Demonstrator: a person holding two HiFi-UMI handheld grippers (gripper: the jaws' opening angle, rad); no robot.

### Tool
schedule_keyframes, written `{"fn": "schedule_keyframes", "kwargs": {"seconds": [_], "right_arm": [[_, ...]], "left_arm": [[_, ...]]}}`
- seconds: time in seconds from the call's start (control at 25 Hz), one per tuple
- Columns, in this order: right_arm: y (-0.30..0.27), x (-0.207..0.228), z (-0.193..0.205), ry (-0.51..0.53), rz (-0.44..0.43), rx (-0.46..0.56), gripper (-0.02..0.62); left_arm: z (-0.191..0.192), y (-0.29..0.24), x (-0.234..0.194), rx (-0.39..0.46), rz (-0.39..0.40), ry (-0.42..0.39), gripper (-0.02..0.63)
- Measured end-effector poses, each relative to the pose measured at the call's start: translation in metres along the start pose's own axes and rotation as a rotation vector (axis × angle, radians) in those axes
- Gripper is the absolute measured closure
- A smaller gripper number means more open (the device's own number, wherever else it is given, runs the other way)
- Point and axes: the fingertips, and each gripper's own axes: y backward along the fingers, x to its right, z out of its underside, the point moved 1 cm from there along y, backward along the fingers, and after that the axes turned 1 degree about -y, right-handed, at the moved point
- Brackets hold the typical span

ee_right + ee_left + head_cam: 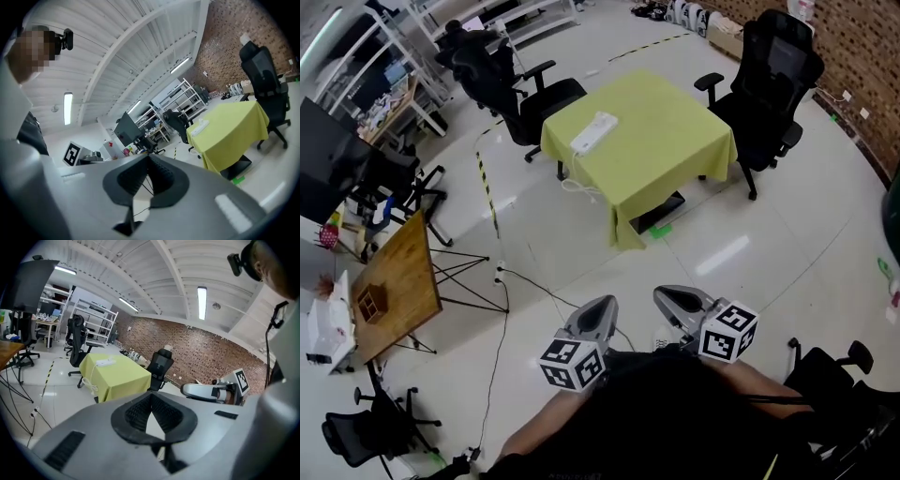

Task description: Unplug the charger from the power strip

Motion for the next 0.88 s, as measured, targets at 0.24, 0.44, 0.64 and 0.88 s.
{"fn": "schedule_keyframes", "kwargs": {"seconds": [0.24,0.44,0.64,0.88], "right_arm": [[-0.002,0.042,-0.015,-0.049,0.004,0.012,0.594],[-0.014,0.062,-0.026,-0.083,0.03,0.038,0.593],[-0.031,0.086,-0.038,-0.089,0.082,0.051,0.594],[-0.074,0.113,-0.075,-0.041,0.171,0.057,0.594]], "left_arm": [[-0.007,-0.039,-0.002,-0.041,-0.004,0.0,0.6],[-0.024,-0.054,-0.028,-0.056,-0.033,0.02,0.6],[-0.035,-0.082,-0.046,-0.081,0.014,0.014,0.6],[-0.082,-0.123,-0.095,-0.041,0.087,0.017,0.6]]}}
